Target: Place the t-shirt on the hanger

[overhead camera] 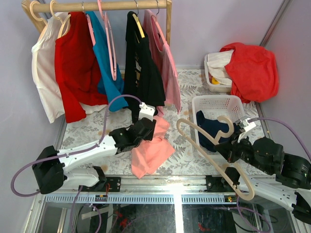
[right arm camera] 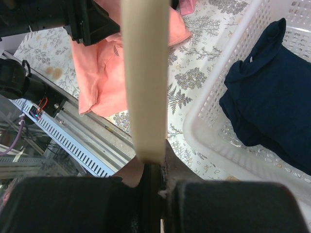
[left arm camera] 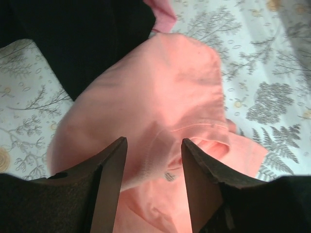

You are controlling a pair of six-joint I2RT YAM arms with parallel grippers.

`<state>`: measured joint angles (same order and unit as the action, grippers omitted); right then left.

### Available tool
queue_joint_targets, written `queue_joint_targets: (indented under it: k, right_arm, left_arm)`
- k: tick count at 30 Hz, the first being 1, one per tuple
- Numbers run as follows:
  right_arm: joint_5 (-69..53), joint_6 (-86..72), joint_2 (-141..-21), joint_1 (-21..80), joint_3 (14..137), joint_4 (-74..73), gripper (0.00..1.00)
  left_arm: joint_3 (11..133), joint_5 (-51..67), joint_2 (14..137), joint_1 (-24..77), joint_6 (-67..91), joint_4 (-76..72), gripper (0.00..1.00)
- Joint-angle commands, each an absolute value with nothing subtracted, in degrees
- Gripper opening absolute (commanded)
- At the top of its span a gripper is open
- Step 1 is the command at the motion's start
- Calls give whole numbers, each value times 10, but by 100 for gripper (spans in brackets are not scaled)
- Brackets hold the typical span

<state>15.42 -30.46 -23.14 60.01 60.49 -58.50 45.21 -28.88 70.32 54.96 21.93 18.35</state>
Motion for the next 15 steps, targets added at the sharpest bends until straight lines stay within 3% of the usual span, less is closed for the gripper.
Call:
queue_joint_targets:
  k: [1,15]
  right_arm:
    - [153,-309,-233,601,604,-553,0]
    - [165,-317,-210,600,610,-578,0]
  left_arm:
    - [488,-276,707,590,185,126,48]
    - [487,-258,815,604,142,87,46]
